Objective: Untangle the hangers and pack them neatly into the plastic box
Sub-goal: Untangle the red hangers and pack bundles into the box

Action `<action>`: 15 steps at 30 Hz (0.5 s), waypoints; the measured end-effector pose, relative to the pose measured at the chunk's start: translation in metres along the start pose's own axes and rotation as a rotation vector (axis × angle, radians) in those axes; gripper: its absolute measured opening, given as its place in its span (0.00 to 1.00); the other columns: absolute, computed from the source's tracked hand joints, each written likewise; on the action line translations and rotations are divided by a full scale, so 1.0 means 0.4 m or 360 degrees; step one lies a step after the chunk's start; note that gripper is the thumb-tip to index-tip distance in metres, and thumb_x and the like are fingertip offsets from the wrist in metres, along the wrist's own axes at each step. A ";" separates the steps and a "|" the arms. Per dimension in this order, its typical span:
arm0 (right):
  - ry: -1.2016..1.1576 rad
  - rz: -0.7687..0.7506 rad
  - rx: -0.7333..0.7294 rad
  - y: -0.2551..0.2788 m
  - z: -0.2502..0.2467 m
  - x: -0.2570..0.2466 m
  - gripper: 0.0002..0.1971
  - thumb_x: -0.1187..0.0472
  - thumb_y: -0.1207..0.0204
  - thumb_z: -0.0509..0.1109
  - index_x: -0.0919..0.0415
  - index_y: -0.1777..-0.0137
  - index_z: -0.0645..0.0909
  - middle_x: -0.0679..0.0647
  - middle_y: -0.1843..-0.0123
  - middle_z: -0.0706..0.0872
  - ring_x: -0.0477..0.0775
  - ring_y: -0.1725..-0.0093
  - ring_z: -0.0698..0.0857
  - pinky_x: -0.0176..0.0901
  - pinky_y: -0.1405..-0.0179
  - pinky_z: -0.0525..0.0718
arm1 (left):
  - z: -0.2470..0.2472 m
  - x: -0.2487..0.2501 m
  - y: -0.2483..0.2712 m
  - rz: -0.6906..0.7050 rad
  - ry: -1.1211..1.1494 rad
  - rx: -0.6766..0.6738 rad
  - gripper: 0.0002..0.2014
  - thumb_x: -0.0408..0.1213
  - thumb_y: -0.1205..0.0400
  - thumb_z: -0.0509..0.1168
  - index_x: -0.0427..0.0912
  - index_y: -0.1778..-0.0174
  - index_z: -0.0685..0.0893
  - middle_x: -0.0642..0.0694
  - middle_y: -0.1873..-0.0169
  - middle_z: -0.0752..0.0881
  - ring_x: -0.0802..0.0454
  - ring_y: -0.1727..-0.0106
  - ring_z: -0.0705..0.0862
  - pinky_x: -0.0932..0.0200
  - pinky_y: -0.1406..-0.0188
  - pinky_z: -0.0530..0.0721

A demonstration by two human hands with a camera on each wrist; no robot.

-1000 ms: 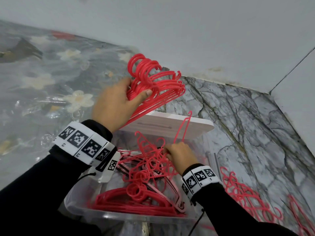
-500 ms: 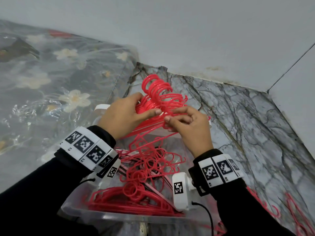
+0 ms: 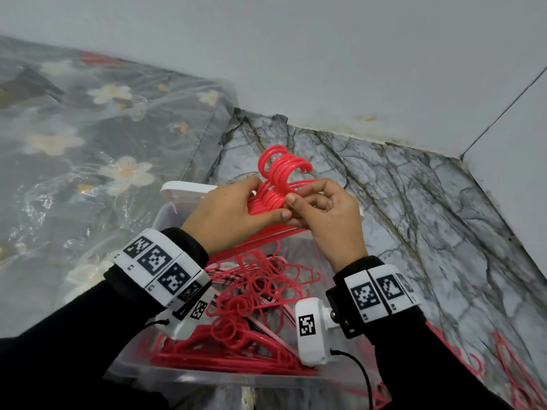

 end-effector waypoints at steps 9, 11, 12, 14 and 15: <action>0.1402 0.0465 -0.0830 0.012 -0.005 0.167 0.06 0.62 0.24 0.71 0.61 0.62 0.85 0.57 0.62 0.90 0.49 0.67 0.86 0.33 0.69 0.80 | -0.072 -0.042 -0.022 -0.0110 0.0032 0.0084 0.30 0.70 0.34 0.64 0.49 0.47 0.82 0.51 0.60 0.89 0.53 0.57 0.87 0.45 0.52 0.84; 0.2030 0.0366 -0.1122 0.051 0.031 0.246 0.06 0.61 0.25 0.69 0.60 0.58 0.87 0.55 0.57 0.90 0.52 0.59 0.87 0.34 0.63 0.79 | -0.076 -0.041 -0.023 -0.0117 0.0071 0.0066 0.30 0.69 0.33 0.66 0.50 0.46 0.83 0.51 0.59 0.89 0.54 0.56 0.87 0.45 0.50 0.84; 0.2203 0.0329 -0.1254 0.076 0.051 0.284 0.07 0.62 0.25 0.68 0.61 0.55 0.87 0.58 0.53 0.89 0.57 0.53 0.87 0.38 0.59 0.80 | -0.075 -0.038 -0.023 -0.0113 0.0070 0.0048 0.30 0.69 0.33 0.66 0.50 0.46 0.82 0.51 0.58 0.89 0.54 0.56 0.87 0.45 0.50 0.84; 0.2388 0.0265 -0.1498 0.126 0.089 0.355 0.09 0.64 0.26 0.66 0.65 0.49 0.84 0.64 0.48 0.87 0.64 0.48 0.85 0.46 0.55 0.79 | -0.072 -0.033 -0.022 -0.0106 0.0056 0.0021 0.28 0.68 0.31 0.68 0.50 0.45 0.82 0.52 0.57 0.89 0.55 0.56 0.87 0.46 0.51 0.84; 0.2478 0.0196 -0.1614 0.147 0.106 0.385 0.09 0.66 0.26 0.66 0.67 0.48 0.84 0.66 0.48 0.87 0.66 0.48 0.85 0.49 0.56 0.78 | -0.071 -0.031 -0.022 -0.0102 0.0047 0.0010 0.27 0.67 0.31 0.68 0.51 0.45 0.82 0.53 0.57 0.89 0.55 0.56 0.87 0.46 0.51 0.85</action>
Point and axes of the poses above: each hand's wrist, its own y-axis away from the middle knuckle, its own z-axis out of the palm, x = y × z, the point moved 7 cm from there along -y, towards the middle knuckle
